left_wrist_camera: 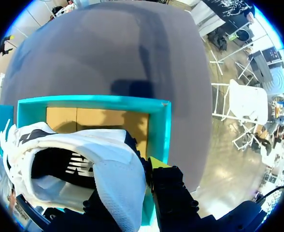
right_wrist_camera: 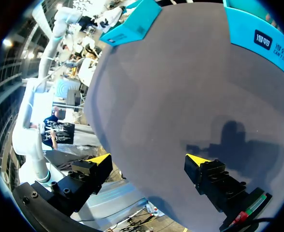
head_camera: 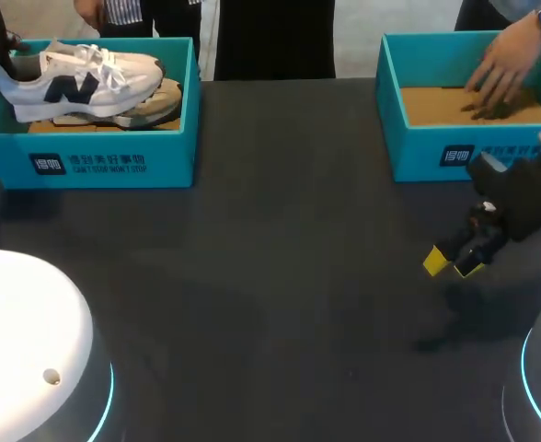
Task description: Take the shoe out of the shoebox, open the shoe tongue, remove and reinsert the insole, then place the shoe into the shoebox
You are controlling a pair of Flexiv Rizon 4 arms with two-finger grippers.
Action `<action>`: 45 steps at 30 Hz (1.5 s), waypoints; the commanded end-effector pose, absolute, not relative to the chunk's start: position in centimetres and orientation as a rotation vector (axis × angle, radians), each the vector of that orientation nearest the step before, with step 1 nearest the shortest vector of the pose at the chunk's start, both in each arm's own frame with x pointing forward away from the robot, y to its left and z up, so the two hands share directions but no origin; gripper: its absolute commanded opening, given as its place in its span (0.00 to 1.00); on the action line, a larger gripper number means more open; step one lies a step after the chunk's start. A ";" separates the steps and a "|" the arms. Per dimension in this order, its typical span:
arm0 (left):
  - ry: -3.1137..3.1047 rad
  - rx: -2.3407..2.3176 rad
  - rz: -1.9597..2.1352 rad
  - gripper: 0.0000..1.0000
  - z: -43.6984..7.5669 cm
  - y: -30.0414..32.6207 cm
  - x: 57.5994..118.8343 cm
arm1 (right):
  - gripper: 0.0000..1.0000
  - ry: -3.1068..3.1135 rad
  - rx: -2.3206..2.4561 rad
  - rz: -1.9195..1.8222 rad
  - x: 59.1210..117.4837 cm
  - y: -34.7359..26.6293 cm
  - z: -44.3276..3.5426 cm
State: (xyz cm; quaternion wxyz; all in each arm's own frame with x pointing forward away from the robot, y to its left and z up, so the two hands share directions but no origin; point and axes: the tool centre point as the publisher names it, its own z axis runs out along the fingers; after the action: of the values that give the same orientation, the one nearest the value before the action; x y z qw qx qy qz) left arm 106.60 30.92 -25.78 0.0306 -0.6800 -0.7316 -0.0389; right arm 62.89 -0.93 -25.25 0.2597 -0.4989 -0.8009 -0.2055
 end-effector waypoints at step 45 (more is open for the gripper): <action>-2.245 -2.109 -0.107 0.00 -14.8 20.1 92.0 | 1.00 -2.170 -1.354 -0.555 62.8 -0.9 -25.3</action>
State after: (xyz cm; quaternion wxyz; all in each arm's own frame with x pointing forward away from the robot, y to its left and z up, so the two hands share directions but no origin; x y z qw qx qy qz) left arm 94.22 20.71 -14.98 0.0534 -0.6814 -0.7299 -0.0048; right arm 62.89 -0.93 -25.25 0.2597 -0.4989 -0.8009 -0.2055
